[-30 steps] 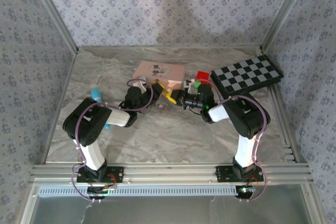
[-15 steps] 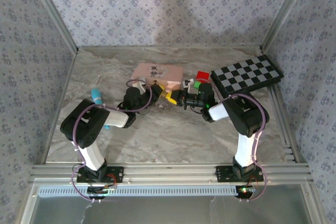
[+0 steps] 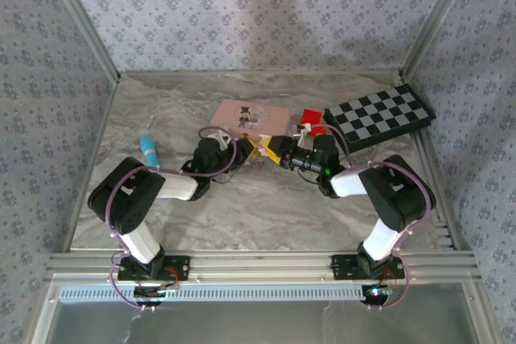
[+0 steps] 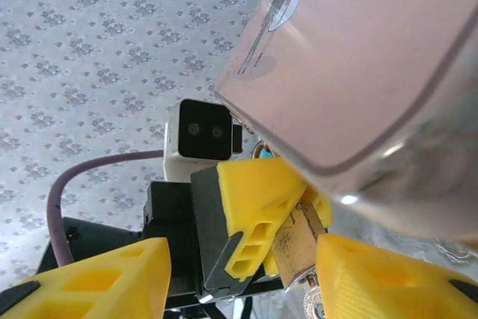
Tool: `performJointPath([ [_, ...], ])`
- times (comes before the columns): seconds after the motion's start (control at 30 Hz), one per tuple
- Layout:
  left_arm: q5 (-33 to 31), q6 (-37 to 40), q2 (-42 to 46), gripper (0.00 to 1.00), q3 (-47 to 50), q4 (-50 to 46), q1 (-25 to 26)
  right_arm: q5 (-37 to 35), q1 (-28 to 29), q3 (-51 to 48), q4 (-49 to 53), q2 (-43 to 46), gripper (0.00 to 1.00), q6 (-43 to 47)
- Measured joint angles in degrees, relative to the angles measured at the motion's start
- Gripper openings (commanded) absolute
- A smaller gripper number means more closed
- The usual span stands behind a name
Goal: Unlock the padlock with the key
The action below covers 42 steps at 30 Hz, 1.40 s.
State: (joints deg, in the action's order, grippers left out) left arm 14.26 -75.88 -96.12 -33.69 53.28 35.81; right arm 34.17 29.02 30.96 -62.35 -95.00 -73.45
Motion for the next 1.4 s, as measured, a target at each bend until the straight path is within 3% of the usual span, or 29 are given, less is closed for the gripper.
performJointPath([
  [0.33, -3.37, 0.37, 0.00, 0.00, 0.13, -0.85, 1.40, -9.53, 6.19, -1.18, 13.99, 6.43, 0.52, 8.02],
  [0.5, -4.87, 0.35, 0.00, 0.00, 0.24, -0.79, 1.84, -12.83, 7.50, -1.20, 16.92, 6.71, 0.46, 8.55],
  [0.67, -5.35, 0.15, 0.00, 0.00, 0.42, -0.44, 2.25, -13.40, 7.67, -1.36, 11.28, 1.46, 0.37, 5.81],
  [0.77, -6.93, 0.15, -0.02, 0.00, 0.96, -0.79, 2.34, -12.76, 7.72, -1.81, 3.80, -2.82, 0.26, 2.73],
  [0.93, -8.68, 0.13, -0.02, 0.00, 1.84, -0.83, 2.34, -12.04, 7.91, -3.06, -8.66, -9.20, 0.19, -2.80],
  [1.07, -8.70, -0.31, 0.00, 0.00, 2.08, -0.31, 2.45, -12.41, 8.00, -4.24, -12.94, -10.54, 0.00, -5.25],
  [1.4, -9.29, -0.70, 0.00, 0.00, 2.78, 2.08, 2.58, -12.74, 8.00, -4.35, -15.50, -11.19, 0.00, -7.65],
])
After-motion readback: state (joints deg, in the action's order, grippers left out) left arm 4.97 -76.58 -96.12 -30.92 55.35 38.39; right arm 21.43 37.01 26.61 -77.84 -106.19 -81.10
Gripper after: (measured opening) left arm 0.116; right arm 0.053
